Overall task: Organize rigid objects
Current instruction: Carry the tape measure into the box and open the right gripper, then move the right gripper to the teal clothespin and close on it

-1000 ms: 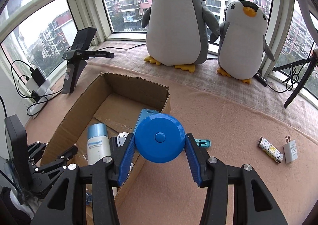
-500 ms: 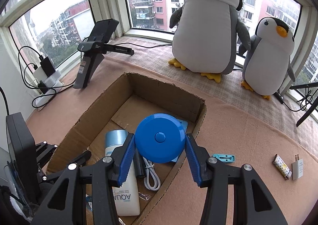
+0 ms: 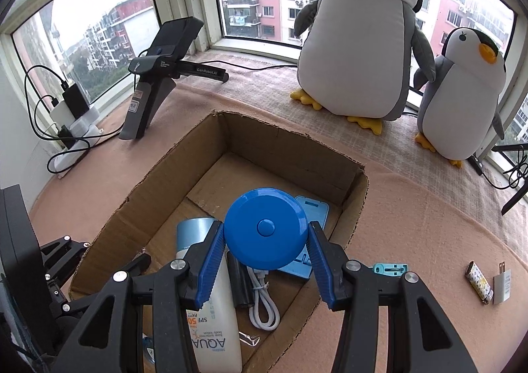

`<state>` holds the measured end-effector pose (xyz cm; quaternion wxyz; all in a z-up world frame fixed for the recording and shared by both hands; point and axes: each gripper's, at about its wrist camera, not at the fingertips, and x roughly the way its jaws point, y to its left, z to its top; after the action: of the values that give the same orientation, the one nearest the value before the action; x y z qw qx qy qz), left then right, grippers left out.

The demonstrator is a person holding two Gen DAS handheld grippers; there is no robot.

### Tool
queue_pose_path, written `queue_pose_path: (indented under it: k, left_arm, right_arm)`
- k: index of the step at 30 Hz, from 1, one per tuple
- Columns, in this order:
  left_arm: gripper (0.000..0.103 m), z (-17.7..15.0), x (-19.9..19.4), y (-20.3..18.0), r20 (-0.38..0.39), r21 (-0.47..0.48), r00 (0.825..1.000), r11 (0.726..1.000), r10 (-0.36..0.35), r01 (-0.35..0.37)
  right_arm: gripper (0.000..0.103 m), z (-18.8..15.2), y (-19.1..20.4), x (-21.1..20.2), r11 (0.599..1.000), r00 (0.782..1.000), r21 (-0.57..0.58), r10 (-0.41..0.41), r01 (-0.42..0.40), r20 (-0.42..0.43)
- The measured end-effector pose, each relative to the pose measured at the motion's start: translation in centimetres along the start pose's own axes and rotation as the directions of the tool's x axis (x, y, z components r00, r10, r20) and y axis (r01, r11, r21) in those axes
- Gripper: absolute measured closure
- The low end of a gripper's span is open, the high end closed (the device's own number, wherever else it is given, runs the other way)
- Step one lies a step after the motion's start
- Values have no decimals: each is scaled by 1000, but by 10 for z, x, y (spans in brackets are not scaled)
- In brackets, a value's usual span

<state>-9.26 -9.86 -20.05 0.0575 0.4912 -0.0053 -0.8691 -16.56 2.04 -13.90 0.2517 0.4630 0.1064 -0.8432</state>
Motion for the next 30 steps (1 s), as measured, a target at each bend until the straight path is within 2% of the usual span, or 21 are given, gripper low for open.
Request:
queue_pose_path:
  k: [8, 13, 24, 30]
  left_arm:
    - [69, 0, 0, 0, 0, 0, 1000, 1000, 0, 0]
    - [69, 0, 0, 0, 0, 0, 1000, 1000, -1, 1]
    - [69, 0, 0, 0, 0, 0, 1000, 1000, -1, 1]
    - [69, 0, 0, 0, 0, -1, 1000, 1000, -1, 1]
  right_arm:
    - [56, 1, 0, 4, 1000, 1000, -1, -2, 2, -10]
    - [44, 2, 0, 1, 1000, 1000, 3, -5, 5, 5]
    - [43, 1, -5, -7, 1000, 1000, 16, 0, 0, 12]
    - [43, -1, -24, -25, 997, 999, 78, 6, -9, 38]
